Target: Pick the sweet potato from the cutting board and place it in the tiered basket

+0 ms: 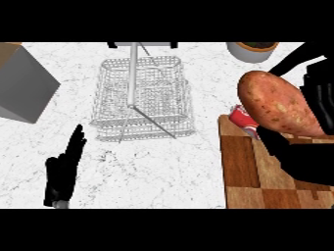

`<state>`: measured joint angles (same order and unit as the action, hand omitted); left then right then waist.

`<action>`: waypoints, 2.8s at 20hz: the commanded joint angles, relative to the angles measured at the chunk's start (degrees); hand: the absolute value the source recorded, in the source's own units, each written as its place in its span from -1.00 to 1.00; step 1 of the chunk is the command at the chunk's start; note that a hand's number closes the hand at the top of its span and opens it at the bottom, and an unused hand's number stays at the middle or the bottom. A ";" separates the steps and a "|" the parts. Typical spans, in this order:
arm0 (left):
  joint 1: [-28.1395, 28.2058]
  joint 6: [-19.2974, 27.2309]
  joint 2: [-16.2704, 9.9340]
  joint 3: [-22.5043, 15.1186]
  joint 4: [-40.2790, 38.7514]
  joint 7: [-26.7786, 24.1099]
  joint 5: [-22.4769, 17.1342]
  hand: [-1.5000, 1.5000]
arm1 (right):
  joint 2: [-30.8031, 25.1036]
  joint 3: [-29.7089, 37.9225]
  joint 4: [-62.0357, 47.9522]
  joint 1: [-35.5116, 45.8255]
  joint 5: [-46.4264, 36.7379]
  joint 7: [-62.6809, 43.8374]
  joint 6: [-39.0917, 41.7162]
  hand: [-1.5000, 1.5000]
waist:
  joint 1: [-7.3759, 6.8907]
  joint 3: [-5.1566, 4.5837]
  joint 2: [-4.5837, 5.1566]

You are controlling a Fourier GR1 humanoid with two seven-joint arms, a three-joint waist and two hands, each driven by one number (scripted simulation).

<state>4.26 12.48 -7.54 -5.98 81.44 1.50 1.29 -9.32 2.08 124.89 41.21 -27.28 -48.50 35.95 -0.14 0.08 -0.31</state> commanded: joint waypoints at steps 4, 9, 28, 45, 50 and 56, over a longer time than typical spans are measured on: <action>-0.08 -0.45 0.55 -0.34 -2.18 -0.41 1.07 0.00 | 0.81 -0.90 -14.52 12.80 -2.85 -4.16 -3.00 1.00 | -0.43 -0.14 0.33; -1.64 1.40 2.65 -0.68 -6.51 -2.25 2.84 0.00 | 4.19 -4.17 -25.05 17.80 -9.25 -1.14 -9.27 1.00 | -0.46 -0.15 0.50; 0.85 -0.91 1.70 0.32 0.15 0.61 1.97 0.00 | 9.29 -15.65 -56.23 21.35 -14.26 9.07 -29.73 1.00 | -0.84 -0.11 0.39; 1.69 -0.55 2.65 -1.37 2.01 1.62 3.72 0.00 | 9.26 -12.41 -64.57 17.62 17.90 21.64 -52.66 -1.00 | -2.00 -0.03 0.52; -0.14 -1.09 1.97 2.11 -4.15 -2.15 2.37 0.00 | 9.26 -7.82 -64.06 20.57 15.16 24.69 -58.25 -1.00 | -0.39 -0.10 0.44; 1.76 -0.08 2.94 1.50 -0.41 0.02 2.28 0.00 | -2.33 0.04 -60.34 17.04 14.04 20.20 -60.59 -1.00 | 0.64 -0.07 0.18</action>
<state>5.18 11.47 -5.54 -4.61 82.08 1.28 3.48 -6.44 -2.05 63.06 59.97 -13.36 -27.14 -23.56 -0.02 0.22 -0.21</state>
